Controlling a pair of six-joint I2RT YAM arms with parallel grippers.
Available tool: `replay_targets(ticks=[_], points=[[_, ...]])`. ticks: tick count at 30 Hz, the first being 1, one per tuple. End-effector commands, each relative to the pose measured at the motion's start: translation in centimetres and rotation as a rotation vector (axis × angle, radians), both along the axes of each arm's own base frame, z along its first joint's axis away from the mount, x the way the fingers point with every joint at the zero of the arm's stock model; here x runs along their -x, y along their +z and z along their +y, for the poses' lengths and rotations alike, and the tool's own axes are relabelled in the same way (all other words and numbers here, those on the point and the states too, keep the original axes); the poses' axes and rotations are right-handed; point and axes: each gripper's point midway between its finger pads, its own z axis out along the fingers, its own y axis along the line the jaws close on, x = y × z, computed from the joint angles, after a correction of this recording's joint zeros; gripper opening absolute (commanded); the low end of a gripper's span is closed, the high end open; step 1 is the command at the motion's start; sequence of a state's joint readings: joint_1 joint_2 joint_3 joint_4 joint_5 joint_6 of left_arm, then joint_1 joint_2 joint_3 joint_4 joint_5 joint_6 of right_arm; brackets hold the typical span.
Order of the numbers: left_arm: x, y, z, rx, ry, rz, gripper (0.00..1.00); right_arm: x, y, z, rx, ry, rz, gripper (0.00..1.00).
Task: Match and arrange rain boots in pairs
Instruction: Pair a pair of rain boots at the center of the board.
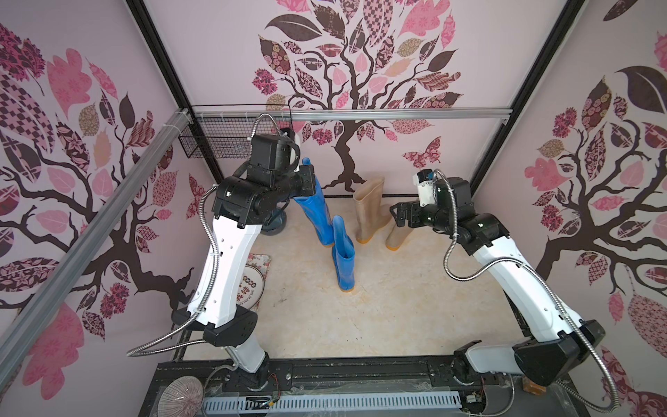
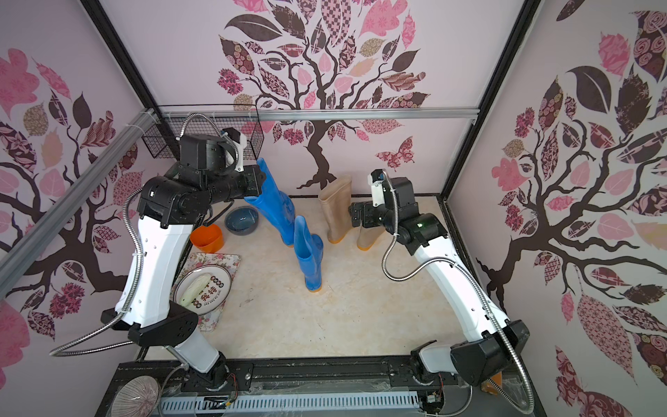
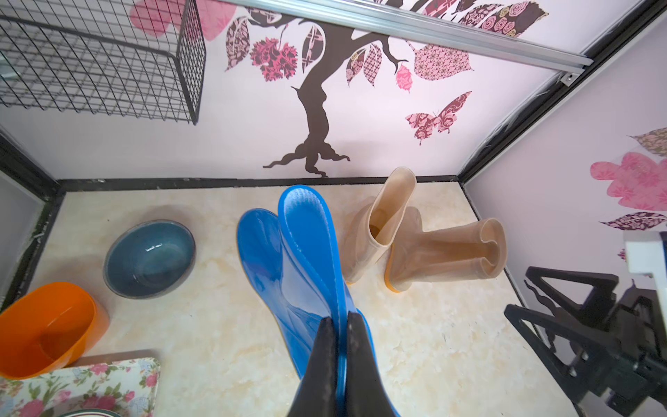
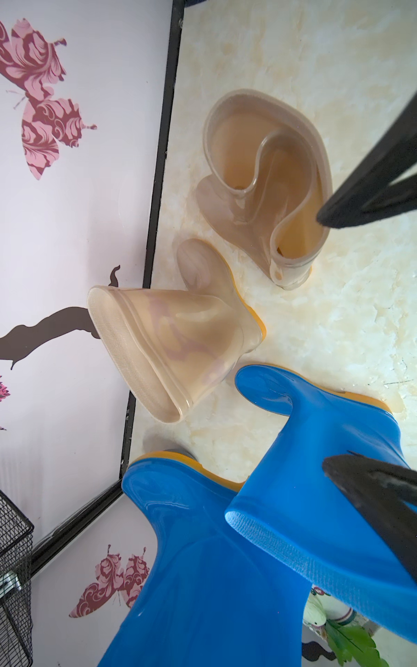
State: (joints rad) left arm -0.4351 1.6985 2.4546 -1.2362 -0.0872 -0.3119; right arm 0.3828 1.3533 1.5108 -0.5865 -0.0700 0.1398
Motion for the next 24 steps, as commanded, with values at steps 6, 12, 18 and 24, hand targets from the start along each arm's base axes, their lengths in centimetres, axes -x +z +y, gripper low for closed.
replay_targets(ticks=[6, 12, 18, 24], points=[[0.0, 4.9, 1.7, -0.019, 0.058, -0.183, 0.0, -0.3, -0.3, 0.3, -0.015, 0.009, 0.017, 1.0], [1.9, 2.0, 3.1, -0.06, 0.095, -0.086, 0.0, -0.7, -0.3, 0.9, -0.027, 0.028, 0.022, 1.0], [3.2, -0.8, 3.5, -0.079, 0.089, 0.009, 0.0, -0.8, -0.6, 1.7, -0.042, 0.063, 0.037, 0.99], [3.4, 2.7, 5.5, -0.122, 0.159, -0.122, 0.0, -0.2, -2.6, 2.2, -0.048, 0.098, 0.101, 0.97]])
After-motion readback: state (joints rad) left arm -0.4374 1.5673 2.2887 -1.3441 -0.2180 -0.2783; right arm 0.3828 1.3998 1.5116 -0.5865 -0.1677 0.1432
